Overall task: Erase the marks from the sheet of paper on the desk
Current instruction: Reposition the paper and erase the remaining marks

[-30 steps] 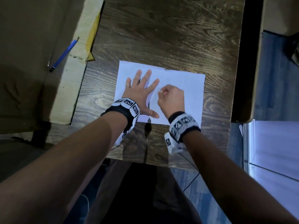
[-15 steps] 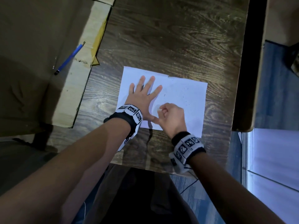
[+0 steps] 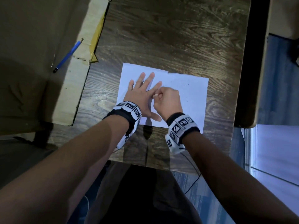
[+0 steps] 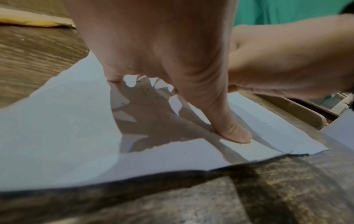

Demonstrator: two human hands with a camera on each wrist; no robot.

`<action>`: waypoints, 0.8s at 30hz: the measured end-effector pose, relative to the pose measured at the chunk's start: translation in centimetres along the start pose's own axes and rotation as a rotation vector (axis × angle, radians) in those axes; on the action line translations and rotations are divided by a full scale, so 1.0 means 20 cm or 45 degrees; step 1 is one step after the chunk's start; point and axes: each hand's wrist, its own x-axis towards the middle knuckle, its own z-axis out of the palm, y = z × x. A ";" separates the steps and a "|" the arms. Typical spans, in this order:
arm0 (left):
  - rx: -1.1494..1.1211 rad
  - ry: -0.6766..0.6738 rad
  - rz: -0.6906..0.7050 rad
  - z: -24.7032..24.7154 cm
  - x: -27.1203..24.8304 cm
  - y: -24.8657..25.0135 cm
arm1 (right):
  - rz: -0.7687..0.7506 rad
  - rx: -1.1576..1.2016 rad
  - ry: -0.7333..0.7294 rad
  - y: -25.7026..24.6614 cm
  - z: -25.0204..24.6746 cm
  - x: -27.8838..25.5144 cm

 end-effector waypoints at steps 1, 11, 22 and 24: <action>-0.013 0.004 0.003 0.00 0.00 0.00 | 0.020 0.028 0.020 0.01 0.01 -0.03; -0.017 0.029 -0.004 0.03 0.01 -0.01 | 0.030 0.031 0.062 0.01 0.00 0.00; -0.011 0.036 0.005 0.03 0.01 -0.01 | 0.044 0.014 0.042 0.03 0.01 -0.04; 0.009 0.051 0.008 0.03 0.01 -0.01 | 0.028 0.018 -0.033 0.03 0.01 -0.15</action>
